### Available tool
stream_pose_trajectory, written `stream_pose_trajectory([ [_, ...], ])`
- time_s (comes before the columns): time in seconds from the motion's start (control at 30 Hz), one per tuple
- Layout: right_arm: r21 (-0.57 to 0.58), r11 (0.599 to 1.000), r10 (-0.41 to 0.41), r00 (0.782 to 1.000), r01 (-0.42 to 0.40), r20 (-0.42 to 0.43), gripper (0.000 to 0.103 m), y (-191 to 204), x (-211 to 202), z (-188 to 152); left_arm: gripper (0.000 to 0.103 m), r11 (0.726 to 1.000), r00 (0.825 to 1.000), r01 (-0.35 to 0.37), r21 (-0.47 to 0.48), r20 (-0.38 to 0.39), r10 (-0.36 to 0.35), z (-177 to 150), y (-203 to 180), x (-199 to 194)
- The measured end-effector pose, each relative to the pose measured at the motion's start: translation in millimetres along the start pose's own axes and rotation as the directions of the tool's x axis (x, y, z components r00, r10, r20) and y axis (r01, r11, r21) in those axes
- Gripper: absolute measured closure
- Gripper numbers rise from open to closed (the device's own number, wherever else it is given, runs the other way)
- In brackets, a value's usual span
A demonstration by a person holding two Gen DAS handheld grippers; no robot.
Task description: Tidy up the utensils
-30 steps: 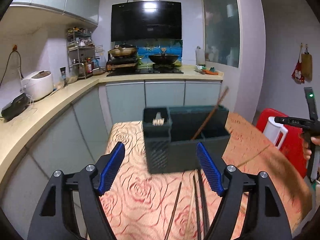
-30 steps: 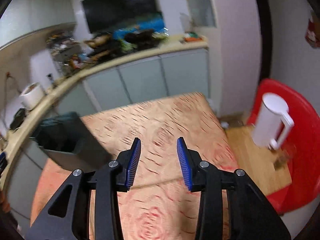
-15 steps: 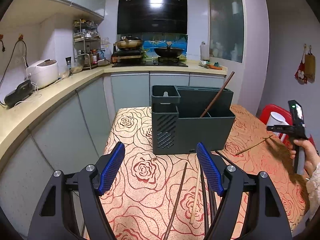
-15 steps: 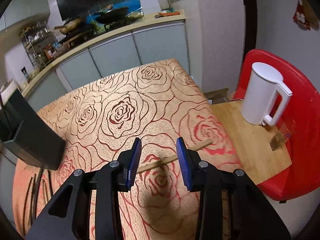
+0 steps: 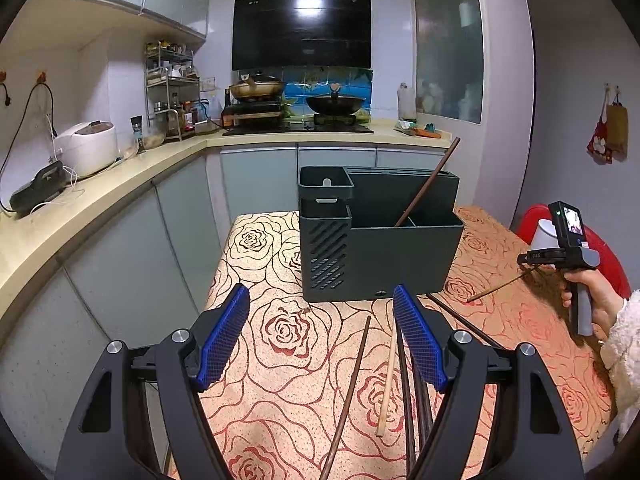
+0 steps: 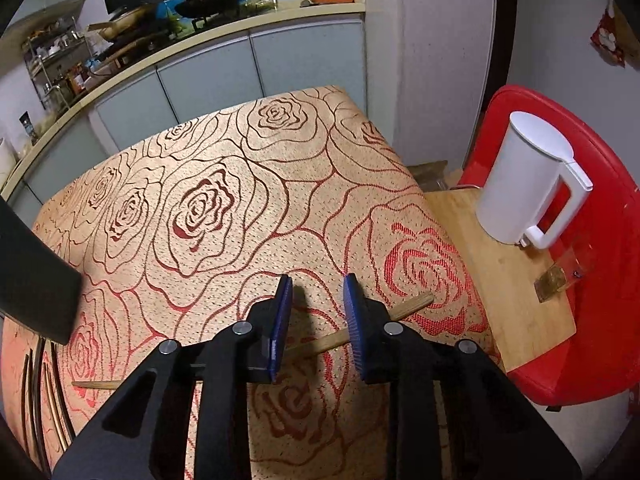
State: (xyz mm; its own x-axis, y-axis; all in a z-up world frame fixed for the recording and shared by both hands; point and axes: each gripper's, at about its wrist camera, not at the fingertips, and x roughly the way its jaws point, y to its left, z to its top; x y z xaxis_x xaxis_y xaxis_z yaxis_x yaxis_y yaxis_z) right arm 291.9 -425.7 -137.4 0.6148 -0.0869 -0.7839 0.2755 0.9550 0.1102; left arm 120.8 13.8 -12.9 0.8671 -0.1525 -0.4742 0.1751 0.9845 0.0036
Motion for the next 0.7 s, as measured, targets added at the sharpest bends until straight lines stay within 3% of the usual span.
stream_pose_trajectory([
  [0.33,-0.03,1.0,-0.006,0.999,0.005,-0.047,0.08,-5.7,-21.0,-23.9,0.031,1.0,1.0,0.0,-0.022,0.017,0.0,-1.2,7.6,-13.7],
  [0.7,-0.062,0.993,0.092,0.99,-0.099,-0.105,0.08,-2.7,-65.8,-78.3,0.031,1.0,0.999,0.013,-0.026,0.054,-0.011,-1.8,9.0,-31.8],
])
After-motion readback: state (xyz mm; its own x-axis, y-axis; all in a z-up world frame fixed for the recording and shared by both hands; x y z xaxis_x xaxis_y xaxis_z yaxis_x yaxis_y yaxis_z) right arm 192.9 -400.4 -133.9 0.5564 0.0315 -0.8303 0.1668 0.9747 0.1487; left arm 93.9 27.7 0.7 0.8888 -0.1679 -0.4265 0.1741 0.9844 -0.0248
